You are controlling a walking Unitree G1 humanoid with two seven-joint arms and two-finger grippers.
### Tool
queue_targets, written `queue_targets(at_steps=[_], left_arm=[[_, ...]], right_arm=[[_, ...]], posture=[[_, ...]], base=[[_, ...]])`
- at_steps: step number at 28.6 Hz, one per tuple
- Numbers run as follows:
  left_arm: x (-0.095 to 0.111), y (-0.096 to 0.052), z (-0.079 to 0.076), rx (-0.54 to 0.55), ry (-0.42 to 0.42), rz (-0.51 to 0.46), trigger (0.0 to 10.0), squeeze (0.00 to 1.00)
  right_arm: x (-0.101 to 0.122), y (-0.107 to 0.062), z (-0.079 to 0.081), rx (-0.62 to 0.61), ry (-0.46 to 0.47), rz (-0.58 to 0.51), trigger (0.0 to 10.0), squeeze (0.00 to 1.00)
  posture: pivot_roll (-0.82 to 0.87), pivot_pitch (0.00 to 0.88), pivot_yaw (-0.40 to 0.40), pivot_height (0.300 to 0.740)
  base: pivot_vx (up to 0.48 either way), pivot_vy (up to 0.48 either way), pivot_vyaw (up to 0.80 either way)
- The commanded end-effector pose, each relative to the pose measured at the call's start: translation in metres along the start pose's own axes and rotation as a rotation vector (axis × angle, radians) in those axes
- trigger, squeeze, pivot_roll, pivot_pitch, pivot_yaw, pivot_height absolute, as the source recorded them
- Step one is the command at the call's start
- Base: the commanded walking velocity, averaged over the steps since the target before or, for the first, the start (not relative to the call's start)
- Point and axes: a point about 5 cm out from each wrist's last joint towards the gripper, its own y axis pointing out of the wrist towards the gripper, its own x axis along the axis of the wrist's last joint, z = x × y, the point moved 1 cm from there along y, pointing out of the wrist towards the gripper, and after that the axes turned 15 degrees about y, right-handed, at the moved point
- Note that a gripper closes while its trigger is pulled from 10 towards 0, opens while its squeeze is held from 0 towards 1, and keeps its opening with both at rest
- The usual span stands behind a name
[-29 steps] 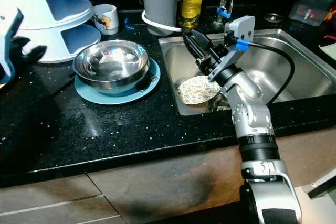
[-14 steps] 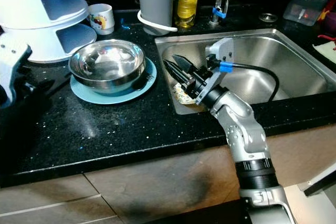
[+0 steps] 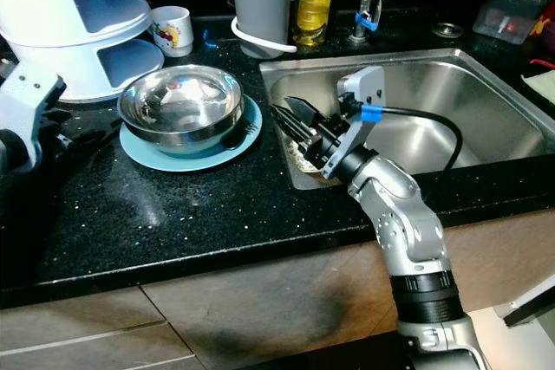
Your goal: Kitchen organization
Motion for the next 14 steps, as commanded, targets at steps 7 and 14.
queue_targets(at_steps=[7, 14], left_arm=[[-0.006, 0.002, 0.004, -0.113, 0.056, 0.053, 10.0, 0.0], [-0.012, 0.01, 0.001, -0.153, 0.004, 0.094, 10.0, 0.0]], right_arm=[[-0.001, -0.001, 0.005, 0.008, 0.016, 0.005, 10.0, 0.0], [-0.002, 0.001, 0.006, 0.009, 0.027, 0.008, 10.0, 0.0]], posture=[[0.03, 0.272, -0.019, 0.74], [0.03, 0.272, -0.021, 0.74]], base=[[0.0, 0.0, 0.0], [0.0, 0.0, 0.0]])
